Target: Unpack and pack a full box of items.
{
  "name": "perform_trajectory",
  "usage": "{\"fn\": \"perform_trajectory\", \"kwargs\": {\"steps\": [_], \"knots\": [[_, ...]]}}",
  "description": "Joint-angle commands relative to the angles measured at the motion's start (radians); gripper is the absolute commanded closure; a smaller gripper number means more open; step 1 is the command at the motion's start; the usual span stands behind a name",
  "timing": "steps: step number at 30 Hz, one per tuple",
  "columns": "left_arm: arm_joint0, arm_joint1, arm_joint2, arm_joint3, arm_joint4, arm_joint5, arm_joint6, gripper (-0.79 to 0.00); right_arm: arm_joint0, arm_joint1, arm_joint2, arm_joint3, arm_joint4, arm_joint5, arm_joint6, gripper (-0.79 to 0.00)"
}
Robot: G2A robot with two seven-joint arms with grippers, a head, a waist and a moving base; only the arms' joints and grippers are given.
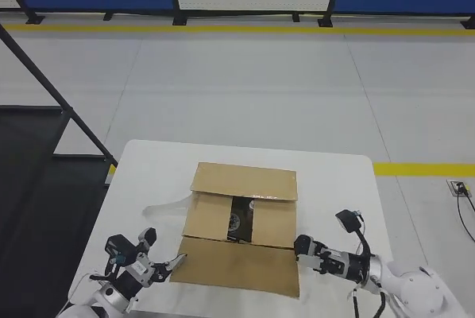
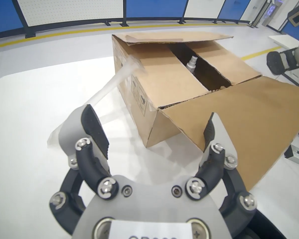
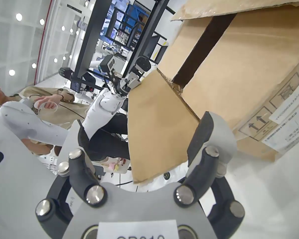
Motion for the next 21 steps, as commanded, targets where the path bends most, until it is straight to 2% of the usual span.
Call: {"fn": "perform_trajectory", "kwargs": {"steps": [1, 3, 15, 21], "knots": [[-0.003, 0.001, 0.007, 0.006, 0.025, 0.005, 0.002, -0.785, 0.004, -0.003, 0.007, 0.013, 0.022, 0.026, -0.053, -0.785], [-0.005, 0.001, 0.013, 0.014, 0.032, 0.009, 0.008, -0.785, 0.002, -0.005, 0.014, 0.009, 0.016, 0.030, -0.112, -0.785], [-0.022, 0.001, 0.057, 0.044, 0.079, 0.053, 0.011, -0.785, 0.001, -0.006, 0.014, 0.008, 0.018, 0.034, -0.116, -0.785], [-0.045, 0.000, 0.087, 0.070, 0.115, 0.080, 0.002, -0.785, 0.021, -0.020, -0.022, 0.042, 0.171, 0.158, -0.182, -0.785]]}}
